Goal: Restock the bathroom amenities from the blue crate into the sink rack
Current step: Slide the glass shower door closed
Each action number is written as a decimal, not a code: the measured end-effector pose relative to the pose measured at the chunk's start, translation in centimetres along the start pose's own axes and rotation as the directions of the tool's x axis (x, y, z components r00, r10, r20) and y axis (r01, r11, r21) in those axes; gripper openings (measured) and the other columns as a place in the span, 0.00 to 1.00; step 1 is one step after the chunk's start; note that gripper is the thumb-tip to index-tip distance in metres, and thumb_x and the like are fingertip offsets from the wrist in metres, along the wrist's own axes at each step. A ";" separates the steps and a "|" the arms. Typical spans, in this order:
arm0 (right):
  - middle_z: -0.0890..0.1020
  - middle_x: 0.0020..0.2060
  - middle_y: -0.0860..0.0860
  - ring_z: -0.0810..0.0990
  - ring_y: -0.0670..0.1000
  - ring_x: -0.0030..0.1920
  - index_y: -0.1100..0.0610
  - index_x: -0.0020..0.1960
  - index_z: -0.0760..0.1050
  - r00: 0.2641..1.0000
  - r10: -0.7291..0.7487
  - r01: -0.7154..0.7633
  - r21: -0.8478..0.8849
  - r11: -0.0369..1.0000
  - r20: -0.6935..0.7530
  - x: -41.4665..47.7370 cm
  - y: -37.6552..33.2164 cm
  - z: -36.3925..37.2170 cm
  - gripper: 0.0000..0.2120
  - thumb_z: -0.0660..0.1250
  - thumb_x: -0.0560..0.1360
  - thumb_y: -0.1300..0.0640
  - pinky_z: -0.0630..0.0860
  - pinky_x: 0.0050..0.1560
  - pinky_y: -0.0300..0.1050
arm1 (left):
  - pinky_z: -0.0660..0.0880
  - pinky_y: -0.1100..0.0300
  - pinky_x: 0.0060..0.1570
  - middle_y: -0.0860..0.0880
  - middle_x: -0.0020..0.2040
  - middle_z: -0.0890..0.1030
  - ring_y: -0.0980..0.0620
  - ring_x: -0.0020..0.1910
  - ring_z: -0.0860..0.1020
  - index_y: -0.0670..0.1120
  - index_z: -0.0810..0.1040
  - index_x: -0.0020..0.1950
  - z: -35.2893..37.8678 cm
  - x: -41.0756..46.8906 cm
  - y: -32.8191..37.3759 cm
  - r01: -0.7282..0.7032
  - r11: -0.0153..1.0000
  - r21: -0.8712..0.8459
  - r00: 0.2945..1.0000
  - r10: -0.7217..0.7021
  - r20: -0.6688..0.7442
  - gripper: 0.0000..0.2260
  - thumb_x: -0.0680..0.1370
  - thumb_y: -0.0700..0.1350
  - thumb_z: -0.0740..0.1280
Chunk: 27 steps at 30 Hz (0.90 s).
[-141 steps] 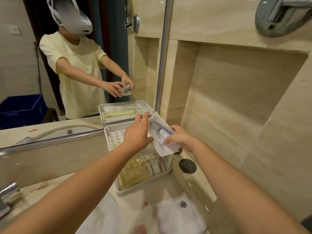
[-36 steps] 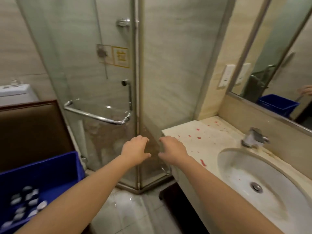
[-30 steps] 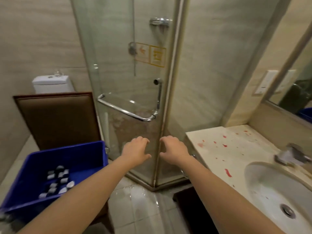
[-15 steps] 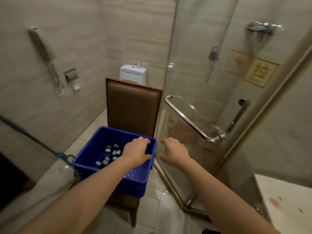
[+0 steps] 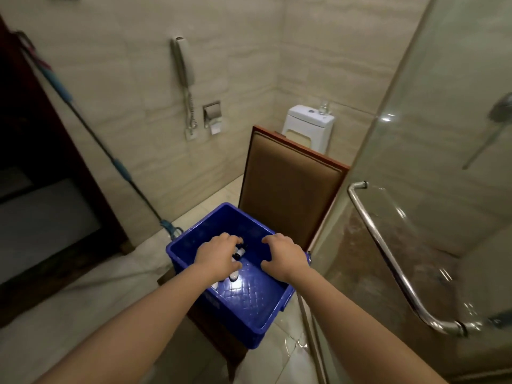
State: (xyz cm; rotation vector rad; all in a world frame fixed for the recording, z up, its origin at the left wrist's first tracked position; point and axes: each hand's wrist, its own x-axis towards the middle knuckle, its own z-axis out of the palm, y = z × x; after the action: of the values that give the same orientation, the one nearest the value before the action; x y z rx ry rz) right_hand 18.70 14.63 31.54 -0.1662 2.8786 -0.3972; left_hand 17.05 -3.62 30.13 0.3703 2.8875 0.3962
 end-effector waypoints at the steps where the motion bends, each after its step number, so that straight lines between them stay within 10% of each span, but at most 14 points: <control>1: 0.72 0.67 0.52 0.71 0.55 0.66 0.52 0.73 0.65 1.000 -0.017 0.017 0.006 1.000 0.011 0.6 0.1 0.3 0.29 0.66 0.74 0.51 0.74 0.60 0.52 | 0.74 0.55 0.51 0.53 0.65 0.72 0.51 0.60 0.74 0.54 0.68 0.71 0.2 0.1 -0.4 0.022 1.000 0.002 1.000 -0.022 0.003 0.27 0.74 0.55 0.71; 27: 0.67 0.71 0.53 0.67 0.57 0.69 0.53 0.76 0.60 0.902 0.090 -0.145 0.101 0.984 0.423 19.6 0.4 12.5 0.28 0.64 0.78 0.52 0.72 0.62 0.53 | 0.75 0.50 0.54 0.49 0.67 0.71 0.47 0.63 0.73 0.51 0.67 0.72 9.8 15.0 -15.1 0.228 0.973 -0.020 0.883 -0.198 0.425 0.27 0.76 0.56 0.69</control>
State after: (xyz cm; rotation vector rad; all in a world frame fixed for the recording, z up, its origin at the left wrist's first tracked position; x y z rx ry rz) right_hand 2.78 9.05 15.56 -0.0454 2.4173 -0.4615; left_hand 1.83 -11.24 14.03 0.1030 2.4489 0.3296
